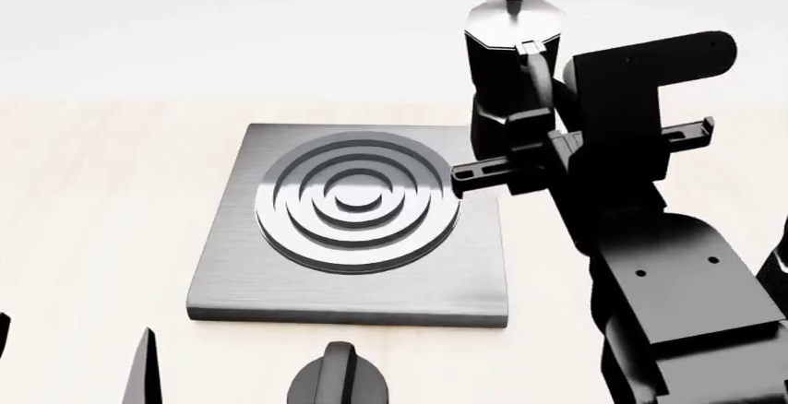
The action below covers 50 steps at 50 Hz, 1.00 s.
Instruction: Put both moka pots on the stove.
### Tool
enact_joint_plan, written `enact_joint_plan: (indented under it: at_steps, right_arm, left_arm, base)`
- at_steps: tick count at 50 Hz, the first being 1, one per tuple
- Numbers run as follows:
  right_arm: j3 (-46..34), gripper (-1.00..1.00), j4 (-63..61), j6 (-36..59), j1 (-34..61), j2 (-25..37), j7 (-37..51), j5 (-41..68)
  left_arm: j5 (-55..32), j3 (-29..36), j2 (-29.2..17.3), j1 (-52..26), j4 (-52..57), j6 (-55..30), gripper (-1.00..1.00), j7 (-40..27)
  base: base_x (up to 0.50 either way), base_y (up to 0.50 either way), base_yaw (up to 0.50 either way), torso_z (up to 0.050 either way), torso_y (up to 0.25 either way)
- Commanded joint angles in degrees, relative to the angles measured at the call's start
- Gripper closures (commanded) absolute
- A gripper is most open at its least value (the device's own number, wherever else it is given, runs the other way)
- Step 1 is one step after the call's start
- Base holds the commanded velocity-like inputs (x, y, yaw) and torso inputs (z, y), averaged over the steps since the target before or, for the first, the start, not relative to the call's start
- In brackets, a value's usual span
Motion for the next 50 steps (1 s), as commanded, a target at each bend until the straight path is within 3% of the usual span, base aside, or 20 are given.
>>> enact_joint_plan:
  at_steps: [1, 30, 50]
  right_arm:
    - [-1.80, 1.00, 7.99, -5.72, 5.13, -5.12, -1.57, -2.64]
    - [-5.01, 1.00, 26.15, -19.23, 9.97, -17.72, -4.02, -3.08]
    - [-12.87, 1.00, 40.87, -32.47, 12.35, -20.58, -4.17, 2.60]
  left_arm:
    - [-0.19, 0.18, -0.35, -0.30, -0.17, -0.29, -1.00, 0.06]
    - [-1.35, -0.58, -1.49, 0.31, -0.72, 1.34, -1.00, 0.42]
    - [-1.95, -0.72, -1.80, 0.19, -1.22, 1.90, -1.00, 0.47]
  base:
    - [0.00, 0.00, 0.00, 0.000, 0.000]
    - [0.00, 0.00, 0.00, 0.000, 0.001]
    - [0.00, 0.00, 0.00, 0.000, 0.001]
